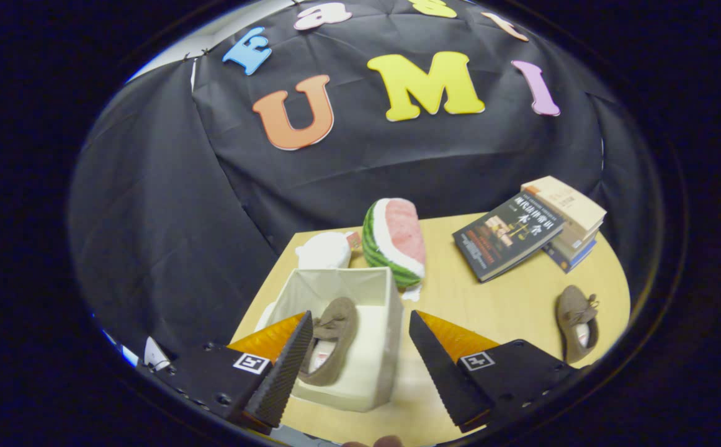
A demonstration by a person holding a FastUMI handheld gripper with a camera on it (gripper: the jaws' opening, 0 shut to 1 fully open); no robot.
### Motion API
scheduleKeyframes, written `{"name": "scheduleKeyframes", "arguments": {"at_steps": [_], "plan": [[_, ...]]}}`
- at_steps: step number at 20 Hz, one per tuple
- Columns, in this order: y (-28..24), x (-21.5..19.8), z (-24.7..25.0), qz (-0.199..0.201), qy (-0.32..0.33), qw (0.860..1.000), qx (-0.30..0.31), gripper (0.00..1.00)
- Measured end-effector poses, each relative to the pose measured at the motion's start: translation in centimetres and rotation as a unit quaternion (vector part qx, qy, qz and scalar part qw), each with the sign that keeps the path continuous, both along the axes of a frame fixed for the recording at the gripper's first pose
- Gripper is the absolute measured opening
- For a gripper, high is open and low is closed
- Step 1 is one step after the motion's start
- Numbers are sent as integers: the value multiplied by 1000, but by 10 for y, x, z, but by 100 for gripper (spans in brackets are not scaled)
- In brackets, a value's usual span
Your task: Open the storage box then place both shoes into the box .Put the left shoe in first, then the right shoe, with the right side of both shoes facing outward in a uniform manner.
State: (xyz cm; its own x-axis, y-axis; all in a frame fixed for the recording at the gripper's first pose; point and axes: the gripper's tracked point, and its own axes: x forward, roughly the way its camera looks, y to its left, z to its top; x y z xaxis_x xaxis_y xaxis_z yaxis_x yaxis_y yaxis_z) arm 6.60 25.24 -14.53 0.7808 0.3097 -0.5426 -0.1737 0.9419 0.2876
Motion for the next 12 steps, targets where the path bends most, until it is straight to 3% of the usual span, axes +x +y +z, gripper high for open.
{"name": "scheduleKeyframes", "arguments": {"at_steps": [4,12], "plan": [[-100,-17,21,-38,-31,999,-21,96],[-303,-37,-34,-107,-17,992,-71,96]]}}
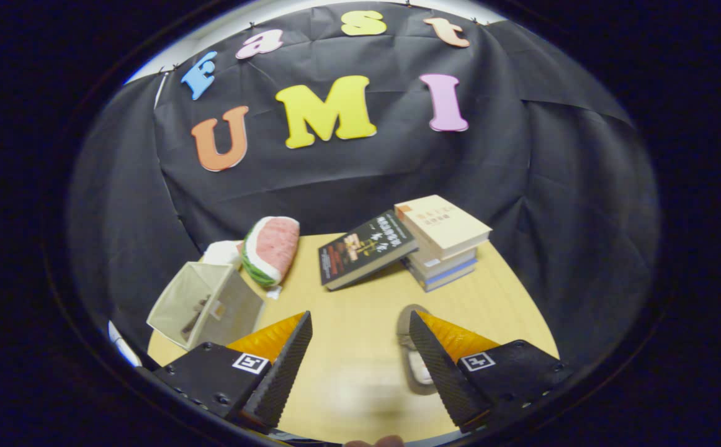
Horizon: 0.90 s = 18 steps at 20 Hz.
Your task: Open the storage box then place both shoes into the box .Put the left shoe in first, then the right shoe, with the right side of both shoes facing outward in a uniform manner.
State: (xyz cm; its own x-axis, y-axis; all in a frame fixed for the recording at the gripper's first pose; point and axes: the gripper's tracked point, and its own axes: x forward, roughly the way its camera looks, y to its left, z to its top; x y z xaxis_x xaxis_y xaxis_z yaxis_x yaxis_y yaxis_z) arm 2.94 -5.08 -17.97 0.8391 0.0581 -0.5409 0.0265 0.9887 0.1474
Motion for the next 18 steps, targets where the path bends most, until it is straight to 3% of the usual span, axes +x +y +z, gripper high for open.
{"name": "scheduleKeyframes", "arguments": {"at_steps": [6,11,18], "plan": [[-75,2,-83,-7,57,998,-29,96],[-76,16,-141,38,101,994,-37,96],[-80,38,-201,40,172,984,-24,93]]}}
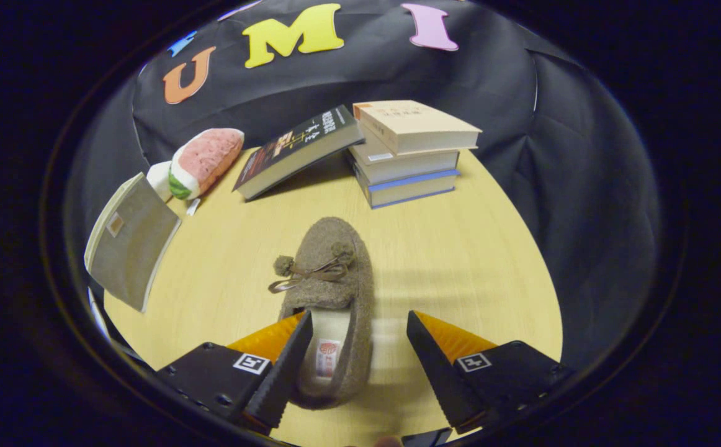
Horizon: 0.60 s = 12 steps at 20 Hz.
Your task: Open the storage box then place both shoes into the box .Put the left shoe in first, then the right shoe, with the right side of both shoes facing outward in a uniform manner.
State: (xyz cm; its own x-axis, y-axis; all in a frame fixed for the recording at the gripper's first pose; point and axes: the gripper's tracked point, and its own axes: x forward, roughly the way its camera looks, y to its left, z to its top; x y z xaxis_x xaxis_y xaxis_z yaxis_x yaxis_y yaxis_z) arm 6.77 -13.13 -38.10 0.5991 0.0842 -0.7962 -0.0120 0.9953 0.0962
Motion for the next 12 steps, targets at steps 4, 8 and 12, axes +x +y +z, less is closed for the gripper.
{"name": "scheduleKeyframes", "arguments": {"at_steps": [4,8,12], "plan": [[3,5,-10,0,19,1000,13,75],[1,4,-12,-18,29,999,9,30],[-1,4,-11,-52,45,997,37,0]]}}
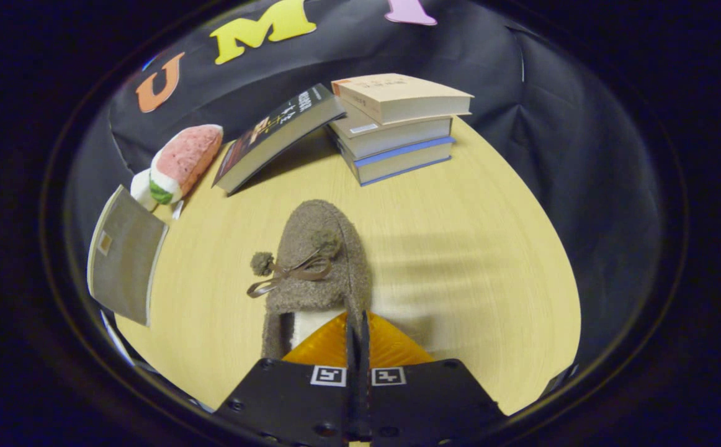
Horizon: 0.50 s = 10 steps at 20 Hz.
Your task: Open the storage box then place both shoes into the box .Put the left shoe in first, then the right shoe, with the right side of both shoes facing outward in a uniform manner.
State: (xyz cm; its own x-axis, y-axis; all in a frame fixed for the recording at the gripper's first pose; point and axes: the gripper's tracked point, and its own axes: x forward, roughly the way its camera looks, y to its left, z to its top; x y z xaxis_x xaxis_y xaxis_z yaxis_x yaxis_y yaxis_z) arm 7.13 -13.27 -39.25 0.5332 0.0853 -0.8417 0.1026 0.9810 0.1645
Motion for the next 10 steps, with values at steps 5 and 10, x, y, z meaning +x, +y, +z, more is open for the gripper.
{"name": "scheduleKeyframes", "arguments": {"at_steps": [5,10], "plan": [[15,-10,16,-39,11,998,44,0],[55,-23,57,-74,7,994,77,0]]}}
